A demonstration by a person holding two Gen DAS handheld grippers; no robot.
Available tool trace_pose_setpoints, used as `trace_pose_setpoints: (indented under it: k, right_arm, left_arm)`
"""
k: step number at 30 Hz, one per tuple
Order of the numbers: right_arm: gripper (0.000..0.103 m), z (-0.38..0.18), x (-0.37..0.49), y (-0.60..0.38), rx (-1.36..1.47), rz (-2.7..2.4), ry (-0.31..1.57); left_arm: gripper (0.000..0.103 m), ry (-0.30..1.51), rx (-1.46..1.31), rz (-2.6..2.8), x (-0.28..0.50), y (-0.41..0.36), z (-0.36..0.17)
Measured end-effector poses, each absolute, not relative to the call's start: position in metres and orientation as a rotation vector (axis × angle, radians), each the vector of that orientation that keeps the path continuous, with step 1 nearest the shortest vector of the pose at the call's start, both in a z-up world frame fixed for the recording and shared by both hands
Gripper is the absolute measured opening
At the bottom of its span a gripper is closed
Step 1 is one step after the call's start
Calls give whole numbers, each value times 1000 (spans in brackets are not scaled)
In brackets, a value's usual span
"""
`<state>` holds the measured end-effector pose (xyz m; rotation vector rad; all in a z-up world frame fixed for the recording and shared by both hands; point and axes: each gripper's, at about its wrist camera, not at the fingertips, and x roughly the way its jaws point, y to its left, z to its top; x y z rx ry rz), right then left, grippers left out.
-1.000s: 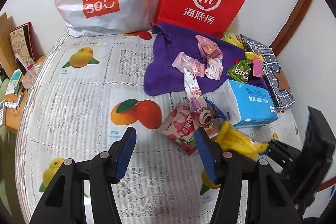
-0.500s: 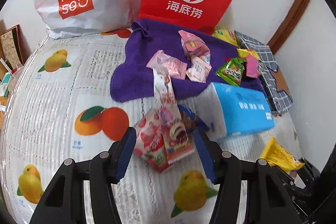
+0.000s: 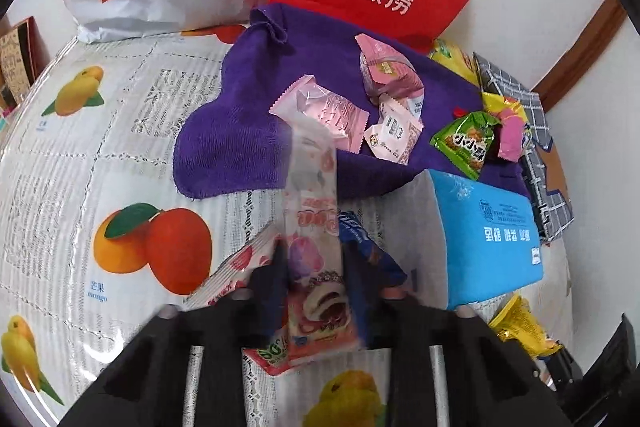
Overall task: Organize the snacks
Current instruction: 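Grasp the yellow chip bag with the right tool while the left tool grasps the pink stick pack, then lift the yellow chip bag and pink stick pack off the sheet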
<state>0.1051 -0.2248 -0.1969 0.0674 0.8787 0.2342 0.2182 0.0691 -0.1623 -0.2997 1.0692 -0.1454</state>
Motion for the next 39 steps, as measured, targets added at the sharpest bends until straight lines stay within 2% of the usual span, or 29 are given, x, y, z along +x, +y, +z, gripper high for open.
trace_pose_setpoints:
  k: [3,11,18,24,27,39]
  right_arm:
    - [39,-196,105,-226,73,238,877]
    - [39,-193,102,-234,76,210,874]
    - [39,-199,101,-237,102,197,859]
    - [40,-199,103,-241,115,156,840]
    - [41,-202,106,-244,130,155,851]
    - [53,-211,112,-229,26,174,915]
  left_arm:
    - [19,1055,-304,-166,211,71,-156]
    - [18,1057,-289,-219,165,76,-139]
    - [18,1107,-267,-272,130,64,-152]
    - [20,1149,-201,-286,131,37,-177]
    - [25,1118,-141,-261,130,27,-181]
    - [22,922,25,-209,121,9,-185]
